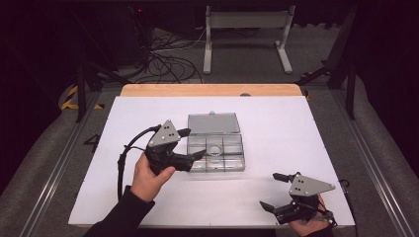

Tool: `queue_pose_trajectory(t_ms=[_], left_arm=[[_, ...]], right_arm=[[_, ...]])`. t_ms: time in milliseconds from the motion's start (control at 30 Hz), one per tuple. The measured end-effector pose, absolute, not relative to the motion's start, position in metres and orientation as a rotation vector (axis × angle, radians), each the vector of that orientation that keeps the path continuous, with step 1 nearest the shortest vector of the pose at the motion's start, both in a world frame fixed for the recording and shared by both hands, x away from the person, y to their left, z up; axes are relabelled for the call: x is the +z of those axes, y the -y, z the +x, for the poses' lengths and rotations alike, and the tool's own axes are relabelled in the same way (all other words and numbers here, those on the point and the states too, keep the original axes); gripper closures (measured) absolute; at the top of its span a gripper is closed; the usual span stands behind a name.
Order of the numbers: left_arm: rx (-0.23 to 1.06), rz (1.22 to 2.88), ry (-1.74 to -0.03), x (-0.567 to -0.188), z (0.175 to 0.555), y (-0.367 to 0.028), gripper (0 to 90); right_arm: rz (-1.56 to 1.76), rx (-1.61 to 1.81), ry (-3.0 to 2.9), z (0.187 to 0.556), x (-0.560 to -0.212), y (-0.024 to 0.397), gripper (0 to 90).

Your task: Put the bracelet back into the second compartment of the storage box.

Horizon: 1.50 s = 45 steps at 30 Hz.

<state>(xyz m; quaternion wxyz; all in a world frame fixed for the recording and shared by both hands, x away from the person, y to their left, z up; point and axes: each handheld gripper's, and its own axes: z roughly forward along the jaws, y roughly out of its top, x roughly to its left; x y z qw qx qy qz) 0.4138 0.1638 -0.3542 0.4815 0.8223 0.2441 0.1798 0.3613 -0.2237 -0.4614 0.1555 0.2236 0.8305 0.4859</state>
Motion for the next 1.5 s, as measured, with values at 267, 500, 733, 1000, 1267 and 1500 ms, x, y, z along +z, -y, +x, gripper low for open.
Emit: queue_pose_trajectory(t_ms=[267,500,733,1000,1267,1500], left_arm=[[0.427,1.969,-0.595,-0.359,0.402,-0.183,22.0],[0.445,1.948,-0.598,-0.368,0.392,-0.196,21.0],[0.449,1.918,-0.614,-0.377,0.383,-0.209,20.9],[0.509,1.908,-0.637,-0.392,0.376,-0.221,18.5],[0.474,1.908,-0.661,-0.405,0.373,-0.232,17.9],[0.444,1.926,-0.681,-0.419,0.370,-0.243,17.0]], right_arm=[[0.641,1.388,-2.379,0.361,-0.461,0.223,6.0],[0.642,1.387,-2.377,0.361,-0.461,0.224,6.0],[0.643,1.387,-2.377,0.360,-0.461,0.223,6.0],[0.640,1.381,-2.381,0.360,-0.461,0.222,6.0],[0.644,1.382,-2.380,0.360,-0.461,0.223,6.0],[0.645,1.382,-2.383,0.360,-0.462,0.222,6.0]])
